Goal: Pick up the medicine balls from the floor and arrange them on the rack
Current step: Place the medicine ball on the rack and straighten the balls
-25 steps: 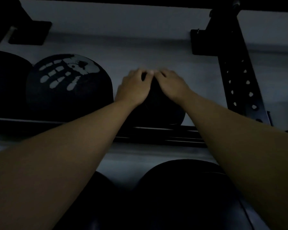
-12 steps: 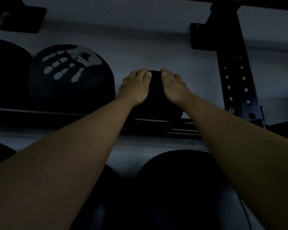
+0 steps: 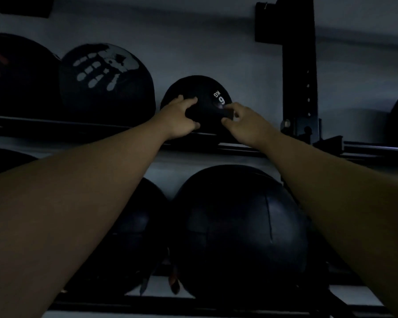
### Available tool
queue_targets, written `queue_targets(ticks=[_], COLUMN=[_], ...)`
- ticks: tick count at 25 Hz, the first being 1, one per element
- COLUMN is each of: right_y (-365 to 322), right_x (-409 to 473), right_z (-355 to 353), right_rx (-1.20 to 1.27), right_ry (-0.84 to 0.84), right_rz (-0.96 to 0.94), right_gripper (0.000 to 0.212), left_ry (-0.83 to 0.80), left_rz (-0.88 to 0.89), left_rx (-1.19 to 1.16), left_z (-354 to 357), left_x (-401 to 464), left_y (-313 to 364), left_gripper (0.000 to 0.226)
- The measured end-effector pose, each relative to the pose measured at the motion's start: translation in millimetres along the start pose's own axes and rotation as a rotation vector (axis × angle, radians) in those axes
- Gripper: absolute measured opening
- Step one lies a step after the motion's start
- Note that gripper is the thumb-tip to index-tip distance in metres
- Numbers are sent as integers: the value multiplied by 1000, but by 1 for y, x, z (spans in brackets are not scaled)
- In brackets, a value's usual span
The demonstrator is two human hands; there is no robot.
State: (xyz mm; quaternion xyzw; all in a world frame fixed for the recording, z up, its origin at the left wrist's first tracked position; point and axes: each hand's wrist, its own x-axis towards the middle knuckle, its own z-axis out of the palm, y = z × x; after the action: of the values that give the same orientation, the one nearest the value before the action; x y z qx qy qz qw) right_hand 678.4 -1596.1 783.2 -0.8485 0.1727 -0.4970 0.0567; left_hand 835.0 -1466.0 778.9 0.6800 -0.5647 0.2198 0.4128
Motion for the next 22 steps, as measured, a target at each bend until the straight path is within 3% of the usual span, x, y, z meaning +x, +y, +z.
queue_targets(ticks=[3, 7, 10, 13, 22], right_y=[20, 58, 82, 89, 95], right_x=[-53, -123, -164, -170, -143], right_z=[-15, -15, -10, -5, 17], right_rx=[19, -119, -149, -104, -40], right_ry=[-58, -170, -252, -231, -115], right_rz=[27, 135, 244, 254, 441], right_gripper=[49, 53, 58, 61, 89], left_ry=[-23, -52, -127, -135, -72], left_rz=[-22, -224, -423, -559, -565], left_rx=[-97, -143, -144, -237, -266], left_z=[24, 75, 107, 124, 144], left_x=[-54, -108, -136, -150, -110], left_y=[25, 43, 44, 40, 28], left_gripper=[70, 64, 80, 104, 144])
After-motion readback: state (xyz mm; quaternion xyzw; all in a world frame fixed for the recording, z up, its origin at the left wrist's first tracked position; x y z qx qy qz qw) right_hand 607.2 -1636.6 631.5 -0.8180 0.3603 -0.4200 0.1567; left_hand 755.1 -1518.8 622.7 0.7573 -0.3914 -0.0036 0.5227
